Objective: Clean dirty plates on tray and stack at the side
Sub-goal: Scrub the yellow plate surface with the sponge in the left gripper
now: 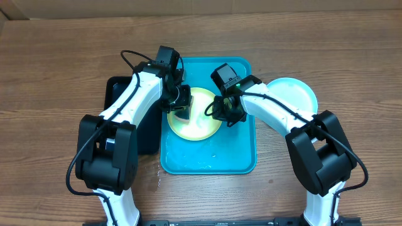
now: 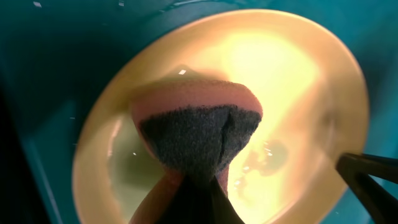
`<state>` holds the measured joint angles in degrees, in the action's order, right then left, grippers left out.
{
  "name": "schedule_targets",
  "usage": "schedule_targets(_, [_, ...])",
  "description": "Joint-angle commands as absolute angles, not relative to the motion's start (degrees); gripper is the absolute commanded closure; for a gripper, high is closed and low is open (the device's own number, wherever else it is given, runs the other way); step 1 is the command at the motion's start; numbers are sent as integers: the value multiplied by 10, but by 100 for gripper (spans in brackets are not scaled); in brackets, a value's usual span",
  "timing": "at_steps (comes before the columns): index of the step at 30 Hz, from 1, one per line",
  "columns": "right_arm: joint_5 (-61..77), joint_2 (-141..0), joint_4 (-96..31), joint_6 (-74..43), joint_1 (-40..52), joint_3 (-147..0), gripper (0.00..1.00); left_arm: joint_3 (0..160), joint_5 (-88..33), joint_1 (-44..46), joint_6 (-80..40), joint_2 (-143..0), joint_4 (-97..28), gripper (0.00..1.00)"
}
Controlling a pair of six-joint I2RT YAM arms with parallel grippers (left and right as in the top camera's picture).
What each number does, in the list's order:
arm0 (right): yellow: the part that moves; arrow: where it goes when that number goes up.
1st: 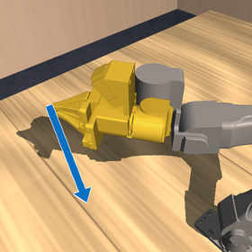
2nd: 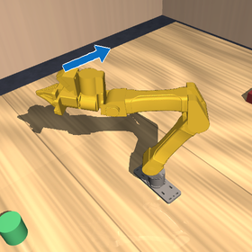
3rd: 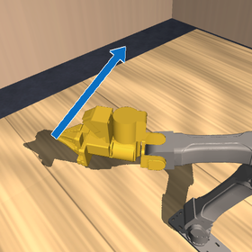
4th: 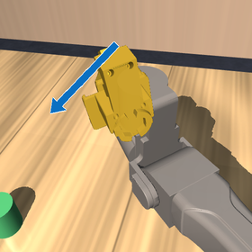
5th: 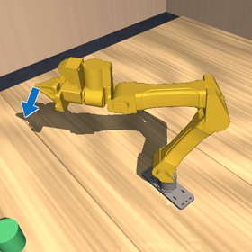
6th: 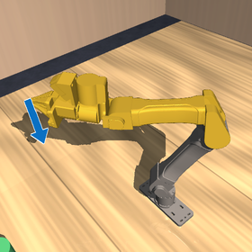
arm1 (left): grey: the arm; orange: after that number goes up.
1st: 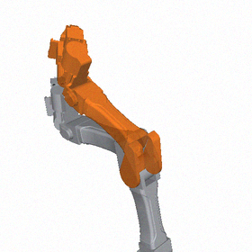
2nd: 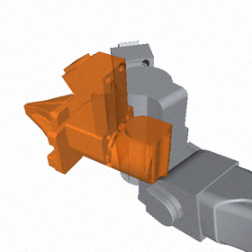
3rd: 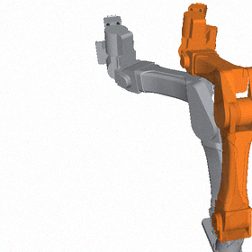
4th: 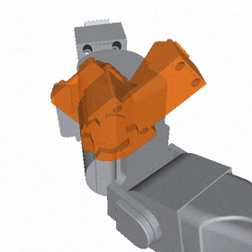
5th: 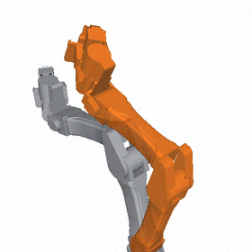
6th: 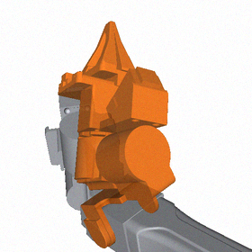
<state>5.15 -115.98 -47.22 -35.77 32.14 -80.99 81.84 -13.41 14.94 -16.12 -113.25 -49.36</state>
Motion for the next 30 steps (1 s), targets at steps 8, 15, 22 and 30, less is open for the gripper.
schedule_targets(8, [50, -1161, -468, -356, 331, -809, 96, 761, -90, 148, -181, -1130, -438, 96])
schedule_targets(15, [50, -1161, -467, -356, 331, -809, 96, 704, -156, 159, -182, -1131, -382, 96])
schedule_targets(22, [50, -1161, -468, -356, 331, -809, 96, 711, -310, 158, -180, -1131, -344, 96])
schedule_targets(30, [50, -1161, -468, -356, 331, -809, 96, 776, -339, 150, -180, -1097, -382, 96])
